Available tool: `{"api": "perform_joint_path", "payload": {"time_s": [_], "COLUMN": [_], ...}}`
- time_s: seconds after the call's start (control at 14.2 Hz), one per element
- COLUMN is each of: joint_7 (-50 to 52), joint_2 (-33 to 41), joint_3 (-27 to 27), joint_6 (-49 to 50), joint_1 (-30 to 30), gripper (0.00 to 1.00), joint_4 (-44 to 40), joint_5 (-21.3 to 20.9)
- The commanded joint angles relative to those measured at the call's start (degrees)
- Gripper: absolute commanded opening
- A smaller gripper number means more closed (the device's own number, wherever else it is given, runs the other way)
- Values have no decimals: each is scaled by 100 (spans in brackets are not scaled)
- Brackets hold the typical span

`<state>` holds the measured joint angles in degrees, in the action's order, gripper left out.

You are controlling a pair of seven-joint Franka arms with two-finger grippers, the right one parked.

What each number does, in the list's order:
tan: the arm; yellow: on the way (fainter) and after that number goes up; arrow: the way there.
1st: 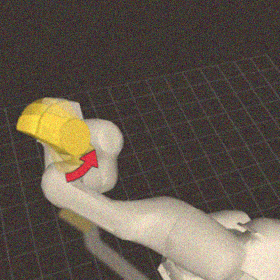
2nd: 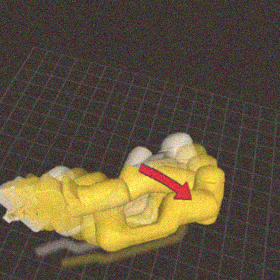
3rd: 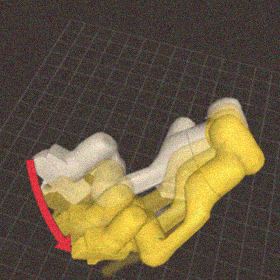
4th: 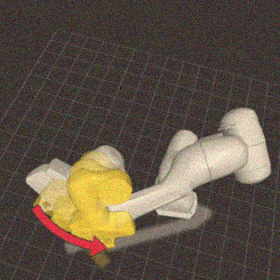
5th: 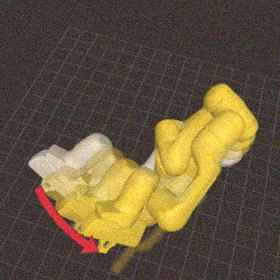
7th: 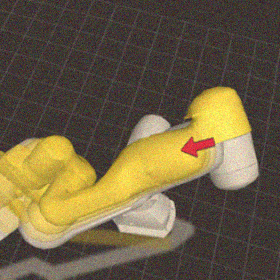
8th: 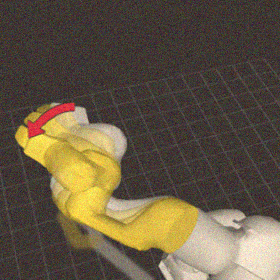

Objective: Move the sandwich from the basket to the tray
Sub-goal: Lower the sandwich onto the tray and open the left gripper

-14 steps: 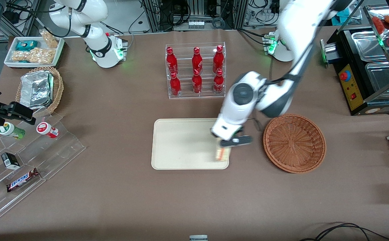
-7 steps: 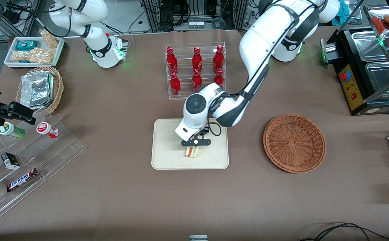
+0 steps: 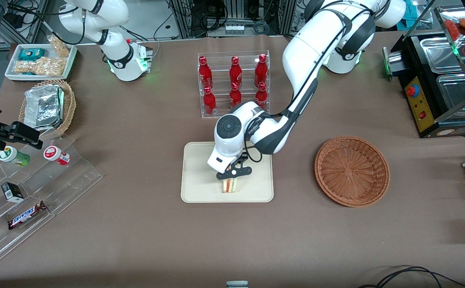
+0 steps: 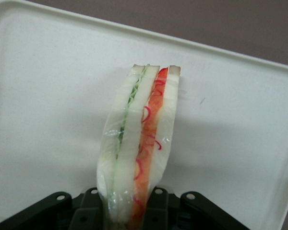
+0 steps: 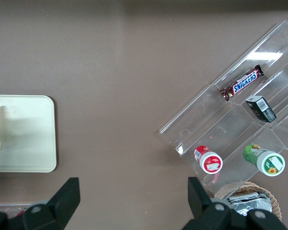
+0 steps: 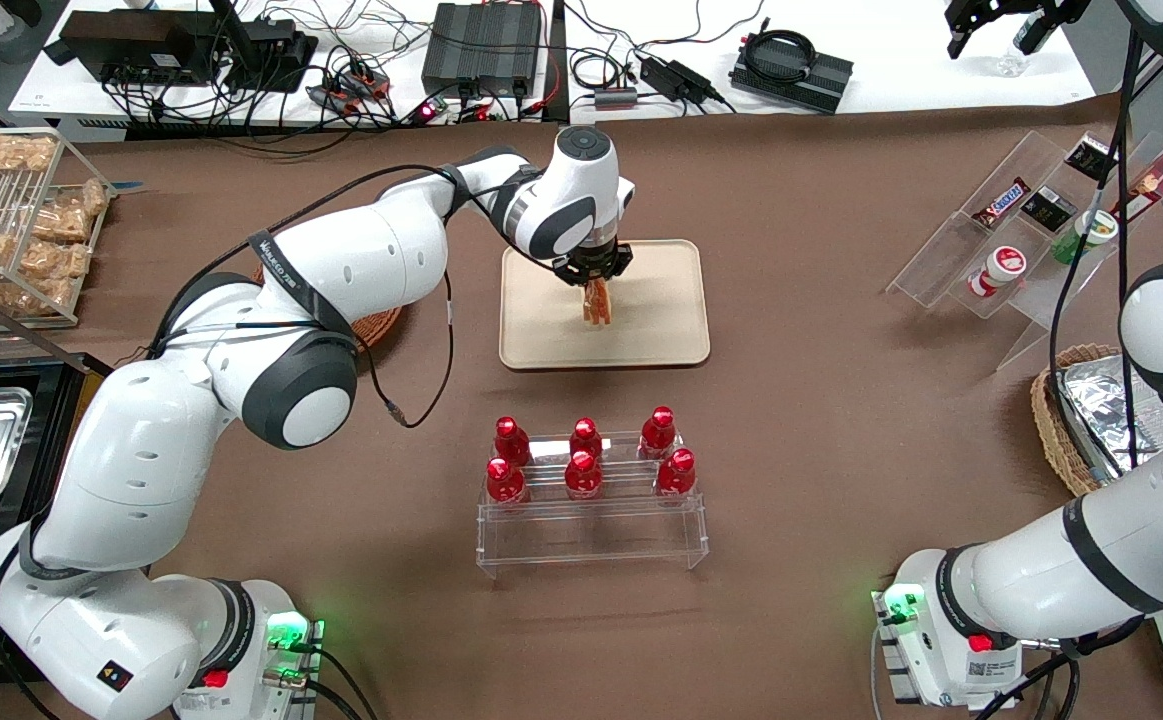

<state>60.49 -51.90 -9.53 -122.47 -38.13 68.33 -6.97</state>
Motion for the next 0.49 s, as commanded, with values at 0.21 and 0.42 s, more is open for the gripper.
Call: {"api": "perform_joint_path", "payload": {"time_s": [0.21,0.42], "joint_7": [332,350], "joint_2": [-110,-93], "joint_3": [109,127], "joint_6": [136,145], "joint_1": [-72,-72], "gripper": [40,100], "joint_4": [-321,-321], "joint_5": [-76,-85]}}
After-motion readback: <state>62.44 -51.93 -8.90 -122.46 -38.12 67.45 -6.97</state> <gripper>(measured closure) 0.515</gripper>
